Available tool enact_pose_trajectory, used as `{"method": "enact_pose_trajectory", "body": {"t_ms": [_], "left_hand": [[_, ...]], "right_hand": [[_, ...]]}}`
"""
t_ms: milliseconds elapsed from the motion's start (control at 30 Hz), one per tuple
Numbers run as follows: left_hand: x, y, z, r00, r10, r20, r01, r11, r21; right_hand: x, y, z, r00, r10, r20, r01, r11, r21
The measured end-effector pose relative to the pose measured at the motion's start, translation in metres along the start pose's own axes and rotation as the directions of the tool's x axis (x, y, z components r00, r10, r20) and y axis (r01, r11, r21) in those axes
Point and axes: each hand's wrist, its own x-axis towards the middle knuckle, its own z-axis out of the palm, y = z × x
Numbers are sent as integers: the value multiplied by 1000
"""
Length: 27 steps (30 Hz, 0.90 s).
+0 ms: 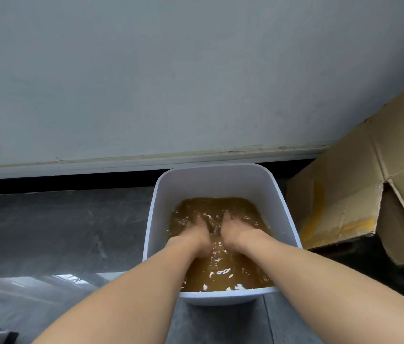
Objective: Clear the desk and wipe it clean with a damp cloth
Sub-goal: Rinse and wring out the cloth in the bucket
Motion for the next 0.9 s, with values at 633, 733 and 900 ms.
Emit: {"method": "enact_pose_trajectory", "body": {"t_ms": [633, 733, 900], "left_hand": [[-22, 18, -30, 948, -10, 319, 276, 526, -804], [-30, 23, -35, 927, 27, 375, 293, 574, -764], [-18, 15, -25, 974, -110, 196, 220, 653, -725]], "right_hand": [[-10, -26, -8, 908, 188, -374, 115, 747, 655], [-3, -12, -14, 909, 176, -379, 93, 799, 594], [1, 5, -12, 964, -6, -267, 78, 963, 257]]}}
